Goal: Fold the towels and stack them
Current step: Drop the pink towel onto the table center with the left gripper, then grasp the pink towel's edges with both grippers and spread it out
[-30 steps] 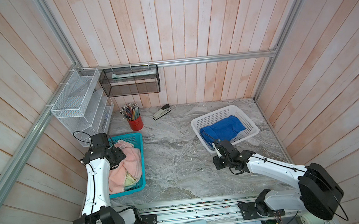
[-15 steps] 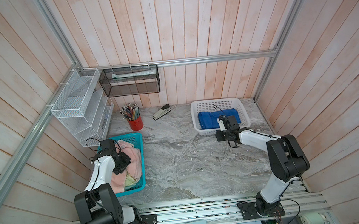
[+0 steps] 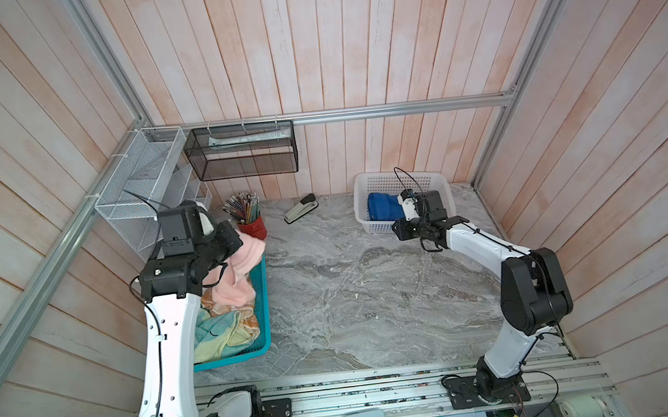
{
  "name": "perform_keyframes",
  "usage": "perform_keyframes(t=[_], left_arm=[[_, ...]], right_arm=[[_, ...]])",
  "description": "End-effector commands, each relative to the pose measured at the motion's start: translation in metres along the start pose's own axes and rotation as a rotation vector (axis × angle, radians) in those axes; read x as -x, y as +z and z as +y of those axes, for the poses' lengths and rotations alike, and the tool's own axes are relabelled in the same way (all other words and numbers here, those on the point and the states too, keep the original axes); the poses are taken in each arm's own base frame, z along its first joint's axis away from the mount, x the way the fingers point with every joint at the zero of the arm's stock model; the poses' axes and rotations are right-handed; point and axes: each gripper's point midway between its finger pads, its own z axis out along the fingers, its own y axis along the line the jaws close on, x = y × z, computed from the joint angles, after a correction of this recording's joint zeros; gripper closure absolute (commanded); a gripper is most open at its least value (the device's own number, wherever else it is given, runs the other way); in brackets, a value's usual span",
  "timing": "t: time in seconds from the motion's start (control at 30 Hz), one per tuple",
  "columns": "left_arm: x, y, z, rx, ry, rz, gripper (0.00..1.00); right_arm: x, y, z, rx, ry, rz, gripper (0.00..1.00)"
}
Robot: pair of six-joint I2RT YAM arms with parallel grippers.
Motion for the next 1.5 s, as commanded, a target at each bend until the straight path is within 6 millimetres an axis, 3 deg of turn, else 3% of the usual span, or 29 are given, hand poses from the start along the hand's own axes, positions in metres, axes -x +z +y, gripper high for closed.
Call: perform_keyframes(t=[0.0,0.13,0.2,0.27,0.33,0.4,0.47,0.53,0.6,0.7,0.8,1.0,1.1,1.37,1.4,1.47], left_arm=[[0.003,-0.029,-0.072,-0.202,0.067,0.007,1.0],[-0.015,-0.036,-0.161,-0.443,0.171,0.047,1.0],[-0.037,-0.025,-0.189,-0.519,0.203,0.111,1.0],[-0.067,0.001,-0.201,-0.541,0.232,0.196,1.0],[-0.102,0.038,-0.193,-0.517,0.23,0.305,0.94],[-0.133,0.075,-0.167,-0.435,0.22,0.368,0.68],[-0.153,0.105,-0.132,-0.345,0.191,0.384,0.54],[-0.174,0.131,-0.092,-0.269,0.121,0.41,0.51],[-0.188,0.146,-0.065,-0.211,0.088,0.428,0.51],[-0.216,0.156,-0.046,-0.176,0.055,0.479,0.52],[-0.253,0.161,-0.047,-0.206,0.02,0.54,0.54],[-0.32,0.169,-0.067,-0.27,-0.055,0.683,0.55],[-0.338,0.174,-0.074,-0.308,-0.124,0.706,0.5],[-0.36,0.195,-0.074,-0.305,-0.183,0.771,0.48],[-0.361,0.196,-0.076,-0.317,-0.191,0.781,0.49],[-0.358,0.196,-0.083,-0.342,-0.191,0.784,0.65]], right_arm=[[0.012,-0.039,0.02,0.073,0.001,-0.043,0.63],[0.016,-0.074,0.031,0.101,0.001,-0.08,0.62],[0.016,-0.093,0.033,0.1,0.005,-0.107,0.62],[0.011,-0.108,0.033,0.09,0.011,-0.124,0.61],[-0.002,-0.119,0.027,0.062,0.032,-0.114,0.6],[-0.022,-0.123,0.021,0.035,0.062,-0.072,0.6],[-0.048,-0.122,0.017,0.027,0.097,-0.017,0.59],[-0.08,-0.115,0.013,0.017,0.151,0.052,0.59],[-0.109,-0.107,0.012,0.028,0.192,0.116,0.59],[-0.139,-0.095,0.011,0.038,0.242,0.177,0.59],[-0.151,-0.082,0.011,0.059,0.253,0.204,0.59],[-0.159,-0.056,0.01,0.07,0.261,0.275,0.59],[-0.16,-0.048,0.014,0.08,0.266,0.302,0.59],[-0.157,-0.038,0.023,0.112,0.268,0.304,0.57],[-0.159,-0.036,0.024,0.113,0.267,0.311,0.57],[-0.162,-0.032,0.025,0.115,0.265,0.323,0.57]])
